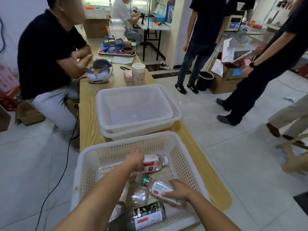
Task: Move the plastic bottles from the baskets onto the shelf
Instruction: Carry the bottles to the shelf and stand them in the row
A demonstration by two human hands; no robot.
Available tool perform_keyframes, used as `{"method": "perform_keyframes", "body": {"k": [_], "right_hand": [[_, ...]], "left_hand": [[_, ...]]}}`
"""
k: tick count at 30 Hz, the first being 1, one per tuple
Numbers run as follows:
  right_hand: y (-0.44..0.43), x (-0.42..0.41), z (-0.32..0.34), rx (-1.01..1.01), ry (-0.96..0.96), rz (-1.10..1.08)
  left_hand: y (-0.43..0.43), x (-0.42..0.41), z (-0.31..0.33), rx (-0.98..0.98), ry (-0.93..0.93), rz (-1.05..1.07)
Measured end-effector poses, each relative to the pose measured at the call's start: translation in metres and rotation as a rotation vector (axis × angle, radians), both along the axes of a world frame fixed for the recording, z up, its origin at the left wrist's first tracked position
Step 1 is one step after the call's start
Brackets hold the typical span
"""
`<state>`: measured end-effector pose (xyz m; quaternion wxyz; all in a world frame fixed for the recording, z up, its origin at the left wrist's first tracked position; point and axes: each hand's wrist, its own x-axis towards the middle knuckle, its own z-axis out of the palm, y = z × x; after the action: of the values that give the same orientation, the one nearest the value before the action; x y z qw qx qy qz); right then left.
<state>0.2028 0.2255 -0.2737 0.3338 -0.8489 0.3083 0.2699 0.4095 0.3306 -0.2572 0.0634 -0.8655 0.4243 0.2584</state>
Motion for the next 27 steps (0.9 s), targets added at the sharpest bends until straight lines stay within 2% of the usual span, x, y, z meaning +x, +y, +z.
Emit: {"method": "perform_keyframes", "body": {"k": [7,10,13,15,20,27], "right_hand": [[0.019,-0.007,0.004,-0.106,0.021,-0.186],[0.029,-0.015,0.008,-0.148,-0.044,-0.281],[0.036,-0.019,0.017,-0.109,-0.125,-0.402],[0.044,-0.022,0.025,-0.039,-0.195,-0.539],[0.068,-0.028,0.042,0.2,-0.448,-0.863],[0.094,-0.045,0.075,0.468,-0.758,-1.168]], "left_hand": [[0.039,0.007,0.0,-0.01,0.019,0.129],[0.057,0.008,0.005,-0.075,0.059,0.193],[0.071,0.009,0.013,-0.186,0.156,0.292],[0.078,0.008,0.02,-0.286,0.273,0.365],[0.09,-0.005,0.047,-0.612,0.744,0.553],[0.098,-0.033,0.086,-0.737,1.047,0.549]]}}
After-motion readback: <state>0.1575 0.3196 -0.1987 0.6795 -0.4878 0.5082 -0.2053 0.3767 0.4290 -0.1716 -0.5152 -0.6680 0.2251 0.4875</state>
